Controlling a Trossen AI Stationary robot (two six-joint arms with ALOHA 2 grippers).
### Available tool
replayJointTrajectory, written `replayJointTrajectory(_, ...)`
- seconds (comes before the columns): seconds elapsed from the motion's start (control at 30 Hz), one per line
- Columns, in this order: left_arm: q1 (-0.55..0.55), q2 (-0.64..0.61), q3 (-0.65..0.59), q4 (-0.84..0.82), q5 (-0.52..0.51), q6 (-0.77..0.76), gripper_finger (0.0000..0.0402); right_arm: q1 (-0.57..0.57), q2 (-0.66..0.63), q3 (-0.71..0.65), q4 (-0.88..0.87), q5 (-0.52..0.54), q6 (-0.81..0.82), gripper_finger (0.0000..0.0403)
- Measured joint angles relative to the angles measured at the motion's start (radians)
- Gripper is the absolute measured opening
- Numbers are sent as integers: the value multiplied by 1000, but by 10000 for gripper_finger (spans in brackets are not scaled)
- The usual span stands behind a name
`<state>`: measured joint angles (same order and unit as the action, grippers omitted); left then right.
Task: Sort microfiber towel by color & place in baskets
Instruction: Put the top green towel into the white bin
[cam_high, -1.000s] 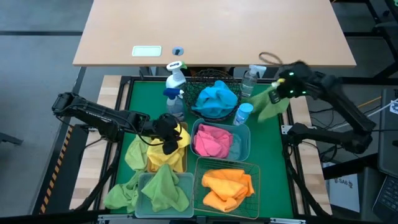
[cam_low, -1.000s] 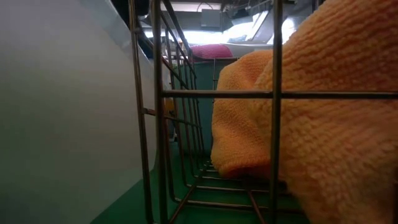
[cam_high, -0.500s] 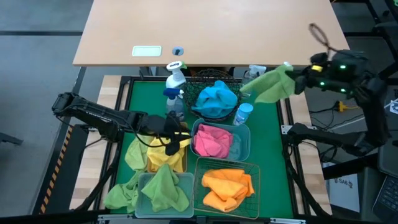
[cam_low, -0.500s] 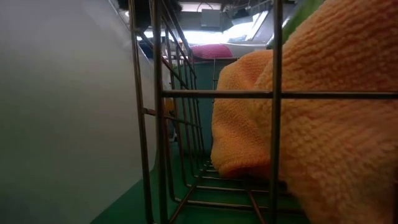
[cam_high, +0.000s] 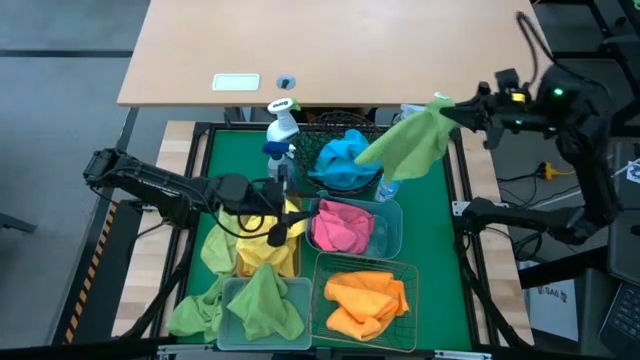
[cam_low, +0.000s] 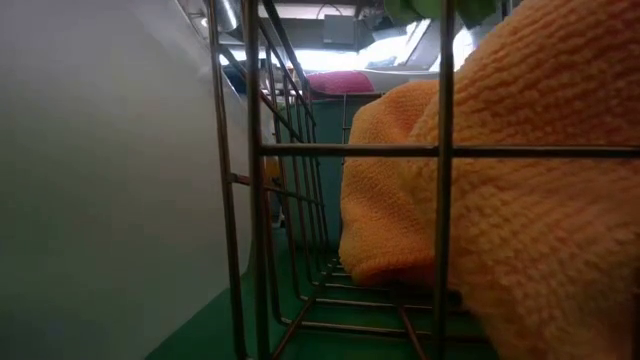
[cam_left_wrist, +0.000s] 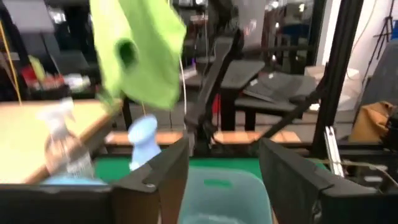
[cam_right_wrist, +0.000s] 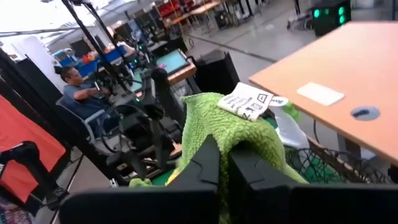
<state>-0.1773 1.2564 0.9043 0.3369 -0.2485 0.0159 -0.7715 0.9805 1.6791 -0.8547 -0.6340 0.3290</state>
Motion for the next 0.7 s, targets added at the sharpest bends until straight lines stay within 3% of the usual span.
replayJointTrajectory(0.2, 35, 0, 0, 129, -3, 70, 211, 24, 78, -1, 6, -5, -1, 3)
replayJointTrajectory(0.5, 117, 0, 0, 281, -3, 74, 211, 287, 238, -1, 268, -4, 4, 4)
replayJointTrajectory(0.7, 140, 0, 0, 317, -2, 75, 211, 426, 349, -1, 352, 16, 2, 4)
